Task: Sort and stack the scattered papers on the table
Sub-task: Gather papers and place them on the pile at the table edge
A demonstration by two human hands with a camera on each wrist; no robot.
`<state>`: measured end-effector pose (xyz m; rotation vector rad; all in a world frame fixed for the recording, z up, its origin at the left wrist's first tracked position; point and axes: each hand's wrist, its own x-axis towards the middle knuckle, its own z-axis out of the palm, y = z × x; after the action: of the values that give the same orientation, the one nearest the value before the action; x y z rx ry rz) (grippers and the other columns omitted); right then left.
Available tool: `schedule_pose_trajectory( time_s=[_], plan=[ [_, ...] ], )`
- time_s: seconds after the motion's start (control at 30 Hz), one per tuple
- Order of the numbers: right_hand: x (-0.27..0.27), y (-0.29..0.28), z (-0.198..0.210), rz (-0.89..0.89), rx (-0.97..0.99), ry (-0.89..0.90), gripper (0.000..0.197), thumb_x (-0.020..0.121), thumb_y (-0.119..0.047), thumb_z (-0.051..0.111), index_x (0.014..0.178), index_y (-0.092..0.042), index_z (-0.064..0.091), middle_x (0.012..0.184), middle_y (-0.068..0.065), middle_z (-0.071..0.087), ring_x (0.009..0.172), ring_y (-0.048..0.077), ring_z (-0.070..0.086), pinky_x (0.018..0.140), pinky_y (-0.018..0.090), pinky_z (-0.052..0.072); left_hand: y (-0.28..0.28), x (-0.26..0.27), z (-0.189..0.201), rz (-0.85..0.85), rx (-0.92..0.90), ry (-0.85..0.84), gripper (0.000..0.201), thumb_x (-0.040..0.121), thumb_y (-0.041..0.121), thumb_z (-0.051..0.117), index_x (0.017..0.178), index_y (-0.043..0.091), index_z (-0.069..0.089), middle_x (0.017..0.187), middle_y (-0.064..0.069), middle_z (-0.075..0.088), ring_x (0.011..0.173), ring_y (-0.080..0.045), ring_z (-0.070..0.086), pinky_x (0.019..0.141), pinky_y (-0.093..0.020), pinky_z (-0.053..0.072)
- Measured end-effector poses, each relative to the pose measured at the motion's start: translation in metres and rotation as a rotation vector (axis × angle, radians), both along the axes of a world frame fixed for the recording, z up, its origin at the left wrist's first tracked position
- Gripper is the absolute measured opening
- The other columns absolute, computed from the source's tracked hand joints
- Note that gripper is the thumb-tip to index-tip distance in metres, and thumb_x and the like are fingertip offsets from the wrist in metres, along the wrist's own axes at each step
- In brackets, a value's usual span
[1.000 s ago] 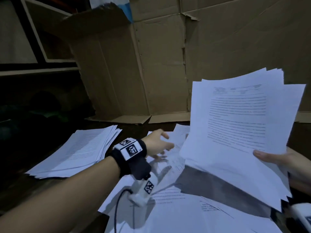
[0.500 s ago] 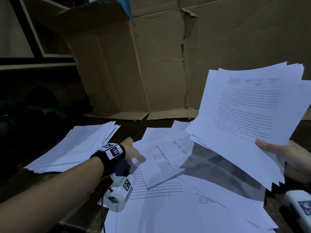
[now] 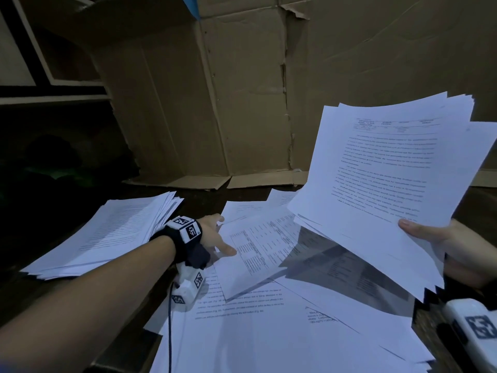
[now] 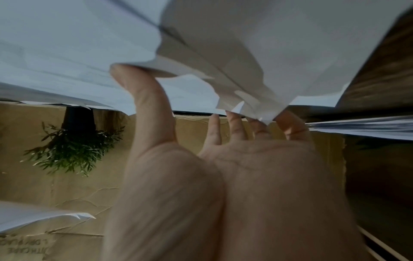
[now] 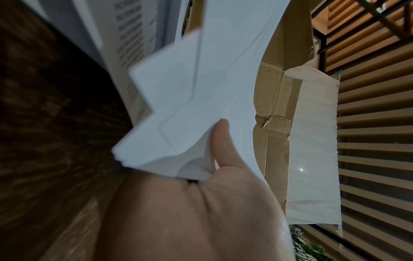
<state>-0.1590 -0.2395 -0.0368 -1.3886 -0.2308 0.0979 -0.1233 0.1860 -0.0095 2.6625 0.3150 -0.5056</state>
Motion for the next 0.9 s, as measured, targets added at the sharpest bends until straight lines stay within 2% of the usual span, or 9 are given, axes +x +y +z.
schedule_pose_trajectory(
  time_s=[0.07, 0.2, 0.3, 0.43, 0.5, 0.57, 0.7, 0.8, 0.9],
  plan=[
    [-0.002, 0.001, 0.001, -0.002, 0.011, 0.009, 0.046, 0.097, -0.002, 0.046, 0.141, -0.016, 0.054, 0.135, 0.008, 0.064, 0.121, 0.033, 0.063, 0.097, 0.051, 0.049, 0.0, 0.001, -0.001, -0.017, 0.038, -0.006, 0.107, 0.073, 0.039, 0.085, 0.155, 0.023, 0.018, 0.157, -0.004, 0.028, 0.135, -0.025, 0.041, 0.087, -0.031, 0.044],
    [-0.006, 0.003, 0.004, -0.009, 0.029, 0.02, 0.044, 0.098, -0.002, 0.046, 0.139, -0.016, 0.054, 0.132, 0.007, 0.066, 0.117, 0.031, 0.065, 0.093, 0.047, 0.053, -0.003, 0.003, 0.0, -0.04, 0.134, -0.079, 0.1, 0.07, 0.04, 0.086, 0.15, 0.023, 0.029, 0.15, -0.003, 0.038, 0.127, -0.023, 0.047, 0.098, -0.036, 0.047],
    [-0.008, 0.006, 0.006, -0.007, 0.04, 0.026, 0.043, 0.099, 0.0, 0.044, 0.138, -0.014, 0.055, 0.131, 0.007, 0.067, 0.114, 0.03, 0.067, 0.089, 0.042, 0.056, -0.006, 0.002, -0.002, -0.042, 0.204, -0.143, 0.073, 0.073, 0.038, 0.084, 0.135, 0.025, 0.048, 0.141, -0.001, 0.047, 0.119, -0.02, 0.052, 0.094, -0.036, 0.05],
    [-0.009, 0.007, 0.007, 0.002, 0.045, 0.021, 0.044, 0.098, 0.001, 0.043, 0.137, -0.016, 0.056, 0.13, 0.006, 0.068, 0.114, 0.029, 0.067, 0.088, 0.041, 0.057, -0.002, 0.006, -0.01, -0.001, 0.167, -0.178, 0.064, 0.078, 0.036, 0.08, 0.134, 0.023, 0.051, 0.14, 0.001, 0.049, 0.122, -0.021, 0.051, 0.093, -0.036, 0.047],
    [-0.009, 0.006, 0.005, 0.002, 0.042, 0.022, 0.044, 0.098, 0.0, 0.044, 0.136, -0.016, 0.056, 0.13, 0.006, 0.068, 0.113, 0.029, 0.068, 0.087, 0.041, 0.058, -0.003, 0.007, -0.012, -0.015, 0.272, -0.24, 0.047, 0.078, 0.043, 0.072, 0.121, 0.032, 0.057, 0.129, 0.004, 0.057, 0.119, -0.024, 0.051, 0.096, -0.043, 0.04],
    [-0.007, 0.005, 0.004, 0.003, 0.041, 0.025, 0.044, 0.098, 0.0, 0.043, 0.137, -0.015, 0.056, 0.13, 0.007, 0.068, 0.114, 0.03, 0.067, 0.088, 0.043, 0.057, -0.005, 0.006, -0.008, -0.031, 0.294, -0.328, 0.021, 0.08, 0.04, 0.063, 0.099, 0.031, 0.057, 0.109, 0.001, 0.061, 0.107, -0.026, 0.053, 0.086, -0.04, 0.036],
    [-0.003, 0.004, 0.002, 0.015, 0.021, 0.027, 0.045, 0.097, -0.001, 0.045, 0.139, -0.015, 0.055, 0.134, 0.01, 0.065, 0.117, 0.034, 0.065, 0.093, 0.05, 0.053, -0.006, -0.001, 0.015, -0.03, -0.004, -0.435, 0.01, 0.098, 0.019, 0.051, 0.104, 0.013, 0.046, 0.086, -0.004, 0.055, 0.083, -0.025, 0.055, 0.069, -0.032, 0.041],
    [-0.005, 0.005, 0.003, 0.019, 0.021, 0.029, 0.045, 0.098, -0.001, 0.045, 0.139, -0.016, 0.055, 0.134, 0.009, 0.065, 0.118, 0.034, 0.065, 0.094, 0.05, 0.052, -0.003, -0.011, 0.03, 0.128, -0.425, -0.596, 0.02, 0.099, 0.006, 0.046, 0.118, 0.011, 0.049, 0.106, -0.013, 0.063, 0.088, -0.029, 0.061, 0.067, -0.035, 0.051],
    [-0.009, 0.008, 0.005, 0.024, 0.026, 0.026, 0.045, 0.099, 0.001, 0.044, 0.14, -0.015, 0.054, 0.131, 0.008, 0.067, 0.117, 0.031, 0.066, 0.089, 0.043, 0.056, -0.01, -0.025, 0.042, 0.244, -0.943, -0.603, 0.03, 0.1, -0.002, 0.04, 0.123, 0.013, 0.055, 0.115, -0.01, 0.066, 0.091, -0.022, 0.065, 0.057, -0.029, 0.058]
  ],
)
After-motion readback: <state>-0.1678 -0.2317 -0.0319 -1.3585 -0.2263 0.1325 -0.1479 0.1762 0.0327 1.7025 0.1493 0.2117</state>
